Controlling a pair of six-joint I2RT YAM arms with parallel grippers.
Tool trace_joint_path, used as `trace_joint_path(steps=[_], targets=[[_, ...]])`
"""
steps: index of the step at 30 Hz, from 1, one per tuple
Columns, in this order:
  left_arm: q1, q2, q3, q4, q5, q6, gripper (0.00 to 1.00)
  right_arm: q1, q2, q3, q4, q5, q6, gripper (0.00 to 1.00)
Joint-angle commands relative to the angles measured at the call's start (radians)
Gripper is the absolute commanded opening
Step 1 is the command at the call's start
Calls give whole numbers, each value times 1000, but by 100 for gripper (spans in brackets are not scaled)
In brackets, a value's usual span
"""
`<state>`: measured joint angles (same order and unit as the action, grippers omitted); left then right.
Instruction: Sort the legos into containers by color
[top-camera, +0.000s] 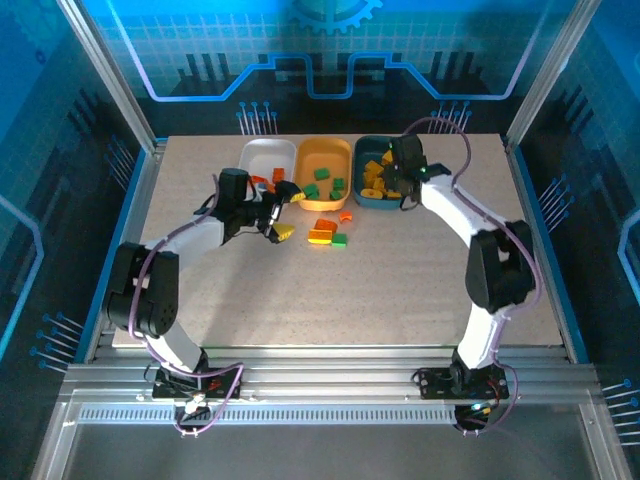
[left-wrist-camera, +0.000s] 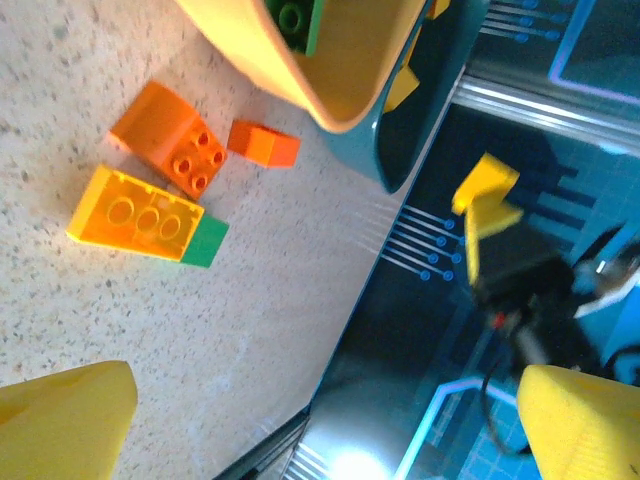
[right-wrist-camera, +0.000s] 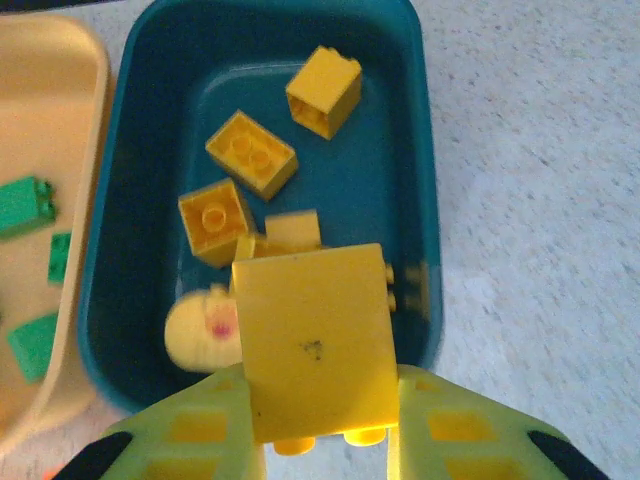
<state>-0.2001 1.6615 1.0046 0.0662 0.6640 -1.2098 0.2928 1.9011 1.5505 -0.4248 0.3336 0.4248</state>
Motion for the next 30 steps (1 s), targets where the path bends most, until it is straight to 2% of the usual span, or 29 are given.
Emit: trace_joint_path(steps=[1,5,7,9,13,18,21,24,30], targets=[[-18,13,9,-3,46,8,99,-17,153,142,-112,-76,2,24],[-18,13,9,0,48,7,99,-28,260,270,-152,-73,8,27],[-18,14,9,0,47,7,99,-32,292,322,-176,-81,18,38],[-18,16,9,0,49,6,99,-33,296,356,-203,-78,18,54],[-18,18,11,2,50,3,99,-6,147,202,-111,-27,28,64],[-9,5,10,-7,41,6,99,147,-103,-90,43,99,27,69],[14,-13,1,-23,20,15,99,279,-156,-203,100,134,42,74],[51,-24,-6,-30,7,15,99,363,-108,-205,70,107,86,78],[154,-25,-12,-31,2,11,99,456,76,-87,-14,73,180,84]])
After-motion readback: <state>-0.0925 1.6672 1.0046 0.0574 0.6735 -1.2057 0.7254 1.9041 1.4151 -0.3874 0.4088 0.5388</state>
